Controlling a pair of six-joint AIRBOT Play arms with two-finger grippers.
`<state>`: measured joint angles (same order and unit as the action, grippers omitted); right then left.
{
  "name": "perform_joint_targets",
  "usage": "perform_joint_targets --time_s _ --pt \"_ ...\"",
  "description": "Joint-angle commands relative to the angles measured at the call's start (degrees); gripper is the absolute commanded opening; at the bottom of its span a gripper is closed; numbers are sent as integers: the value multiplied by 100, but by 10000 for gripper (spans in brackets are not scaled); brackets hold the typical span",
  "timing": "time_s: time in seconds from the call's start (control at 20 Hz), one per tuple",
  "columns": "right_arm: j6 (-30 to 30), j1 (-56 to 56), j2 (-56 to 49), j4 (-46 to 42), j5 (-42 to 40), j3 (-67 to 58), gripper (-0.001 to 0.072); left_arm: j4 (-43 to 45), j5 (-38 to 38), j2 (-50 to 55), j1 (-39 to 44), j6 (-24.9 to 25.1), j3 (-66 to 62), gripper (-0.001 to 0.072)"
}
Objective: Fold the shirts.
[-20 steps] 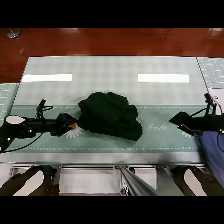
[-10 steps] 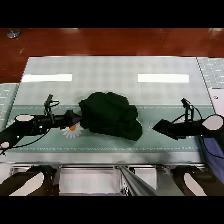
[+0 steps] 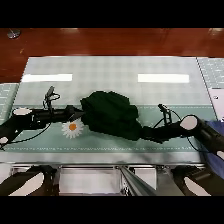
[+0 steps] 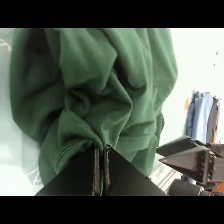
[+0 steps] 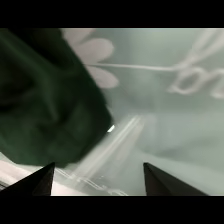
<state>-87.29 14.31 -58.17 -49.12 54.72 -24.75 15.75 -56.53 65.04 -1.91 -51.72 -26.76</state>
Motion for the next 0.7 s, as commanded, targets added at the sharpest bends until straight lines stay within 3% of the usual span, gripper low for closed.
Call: perform_joint_targets --time_s 0.0,0.1,0.15,0.2,0.25,0.3,0.5,0.65 --pt "278 439 -693 887 -511 -245 630 -15 -74 4 7 28 -31 24" --pt "444 654 -1110 1231 -634 -455 630 -15 -79 4 15 26 -31 24" --pt "535 756 -1307 1353 -669 -588 596 -35 -107 4 15 26 -31 24" --pt "623 828 -1451 1394 -682 -730 427 -39 -131 2 15 26 -33 24" --pt "787 839 -1510 1403 -623 -898 90 -39 -188 0 7 28 -68 24" --pt "973 798 -1486 1394 -529 -1108 18 -52 -315 -11 -66 26 -181 24" --pt "730 52 -1373 275 839 -3086 17 -1145 -861 -328 -426 24 -1436 22" --pt "205 -682 -1248 -621 1558 -5589 17 -1150 -638 -503 -505 -422 -3285 22"
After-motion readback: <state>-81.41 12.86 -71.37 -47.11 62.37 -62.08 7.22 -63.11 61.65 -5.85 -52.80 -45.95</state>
